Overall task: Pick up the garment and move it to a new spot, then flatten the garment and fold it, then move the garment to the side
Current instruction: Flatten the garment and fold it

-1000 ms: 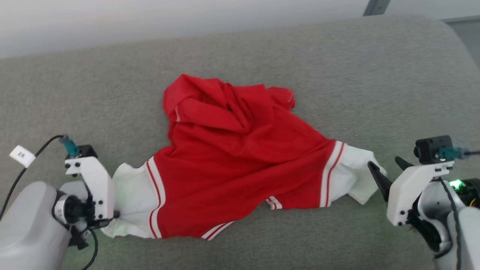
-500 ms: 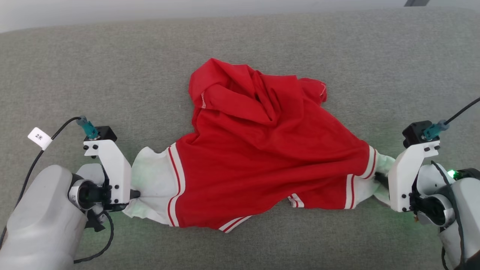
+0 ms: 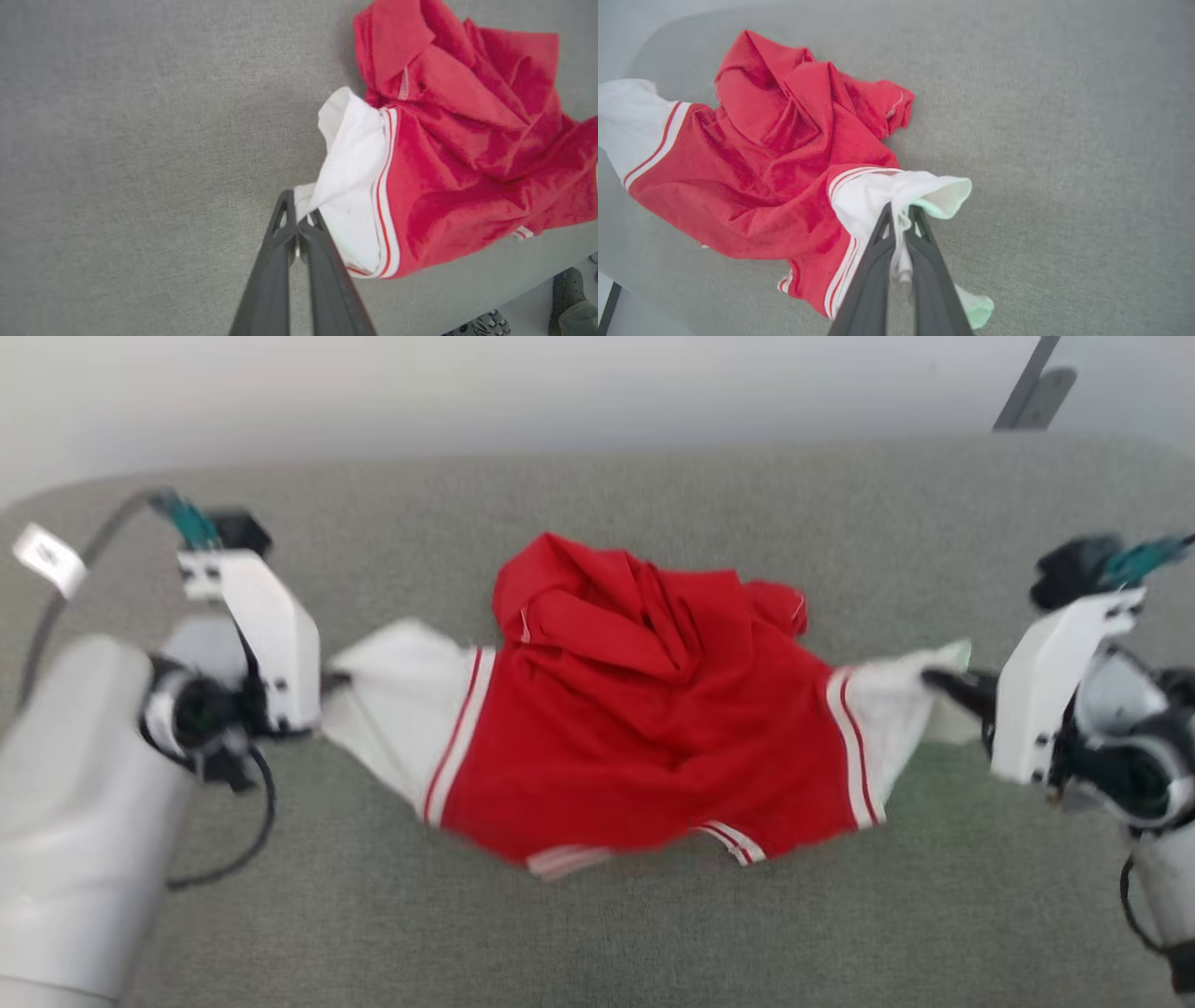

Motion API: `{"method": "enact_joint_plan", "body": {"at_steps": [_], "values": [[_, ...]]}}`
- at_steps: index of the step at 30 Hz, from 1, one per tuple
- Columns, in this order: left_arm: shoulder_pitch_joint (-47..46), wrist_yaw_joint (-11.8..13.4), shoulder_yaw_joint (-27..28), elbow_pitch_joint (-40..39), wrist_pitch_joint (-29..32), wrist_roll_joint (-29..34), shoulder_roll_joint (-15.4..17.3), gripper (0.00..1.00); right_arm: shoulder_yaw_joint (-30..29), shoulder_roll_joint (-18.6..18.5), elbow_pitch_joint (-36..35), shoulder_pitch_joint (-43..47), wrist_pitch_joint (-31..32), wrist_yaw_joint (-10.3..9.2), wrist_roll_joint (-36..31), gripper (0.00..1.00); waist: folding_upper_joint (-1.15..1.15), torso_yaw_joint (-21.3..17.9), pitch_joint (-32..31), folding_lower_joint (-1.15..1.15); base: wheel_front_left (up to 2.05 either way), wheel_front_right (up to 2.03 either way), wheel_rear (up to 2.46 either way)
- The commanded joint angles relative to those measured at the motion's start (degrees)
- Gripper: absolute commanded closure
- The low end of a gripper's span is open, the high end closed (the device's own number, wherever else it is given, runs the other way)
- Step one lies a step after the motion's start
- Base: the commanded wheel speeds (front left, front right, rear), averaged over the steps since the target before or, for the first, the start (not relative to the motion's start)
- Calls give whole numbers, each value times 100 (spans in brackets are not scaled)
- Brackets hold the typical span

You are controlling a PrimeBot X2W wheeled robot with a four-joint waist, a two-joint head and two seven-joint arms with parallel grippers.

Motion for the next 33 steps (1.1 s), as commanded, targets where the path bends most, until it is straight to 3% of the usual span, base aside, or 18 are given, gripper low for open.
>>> {"method": "enact_joint_plan", "body": {"at_steps": [1, 8, 14, 22, 33], "values": [[-146, 32, 24, -130, 75, 54, 48, 100, -105, 86, -102, -144, 38, -2, 18, 100, 1, 40, -280, 0, 0, 0, 0], [-740, 170, 129, -659, 303, 54, 179, 100, -628, 497, -189, -856, 4, -2, -197, 100, 1, 85, -791, 0, 0, 0, 0], [-1440, 202, 288, -857, 75, 129, 189, 100, -930, 858, -108, -1727, -266, -2, -443, 100, 1, 88, -988, 0, 0, 0, 0], [-2299, 15, 249, -597, -398, 482, 230, 100, -1071, 1134, 237, -2691, -834, -2, -738, 100, 1, 61, -1064, 0, 0, 0, 0], [-3117, -184, 137, -32, -1114, 795, 153, 100, -969, 1202, 1052, -3556, -1509, -3, -1310, 100, 1, 33, -894, 0, 0, 0, 0]]}}
